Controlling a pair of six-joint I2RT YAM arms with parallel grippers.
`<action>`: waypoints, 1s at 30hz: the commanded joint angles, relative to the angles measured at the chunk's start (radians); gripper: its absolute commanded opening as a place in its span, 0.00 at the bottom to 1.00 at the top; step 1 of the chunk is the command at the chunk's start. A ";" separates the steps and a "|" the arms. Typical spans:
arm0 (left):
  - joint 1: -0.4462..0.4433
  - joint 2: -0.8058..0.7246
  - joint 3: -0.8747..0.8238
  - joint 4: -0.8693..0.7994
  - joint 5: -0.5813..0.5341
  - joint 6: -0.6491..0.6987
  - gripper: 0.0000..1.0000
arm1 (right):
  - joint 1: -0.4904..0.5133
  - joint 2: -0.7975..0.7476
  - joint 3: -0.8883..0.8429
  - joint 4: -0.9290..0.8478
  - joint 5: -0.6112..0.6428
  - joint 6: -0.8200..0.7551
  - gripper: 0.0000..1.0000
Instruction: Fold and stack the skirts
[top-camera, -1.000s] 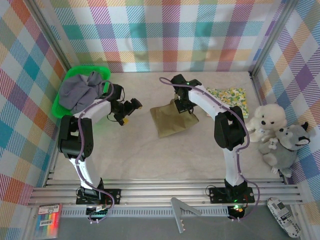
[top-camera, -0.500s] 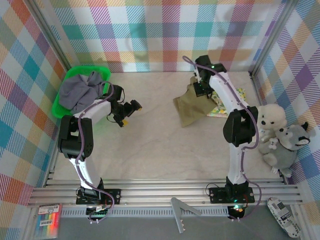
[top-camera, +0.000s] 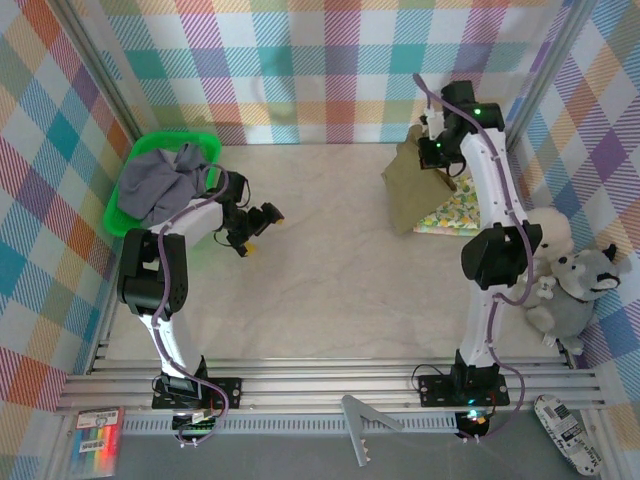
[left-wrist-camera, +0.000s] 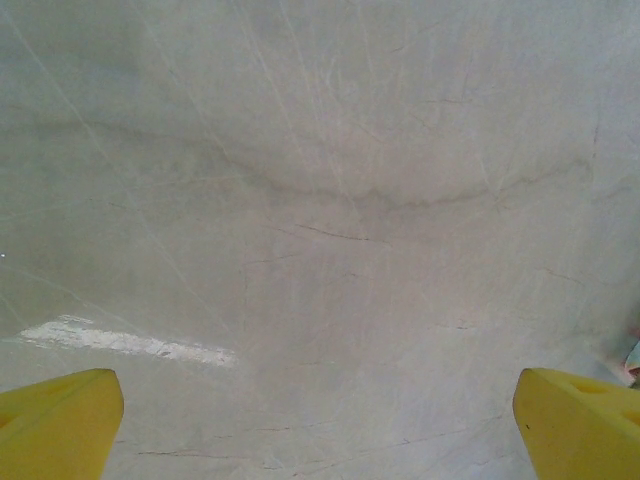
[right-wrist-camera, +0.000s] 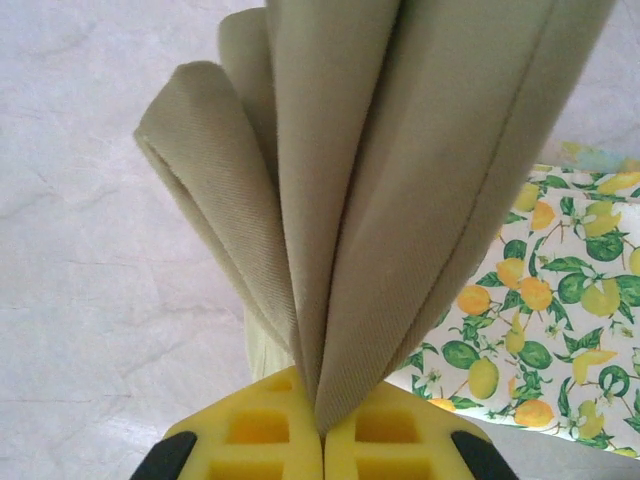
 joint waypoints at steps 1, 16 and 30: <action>0.012 0.013 0.030 -0.045 -0.013 -0.005 1.00 | -0.040 -0.027 0.051 -0.041 -0.112 -0.021 0.00; 0.012 0.010 0.015 -0.063 -0.011 -0.004 1.00 | -0.296 0.134 0.041 0.005 -0.165 -0.169 0.00; 0.012 -0.019 0.031 -0.118 -0.067 0.017 1.00 | -0.338 0.235 -0.010 0.167 -0.020 -0.342 0.00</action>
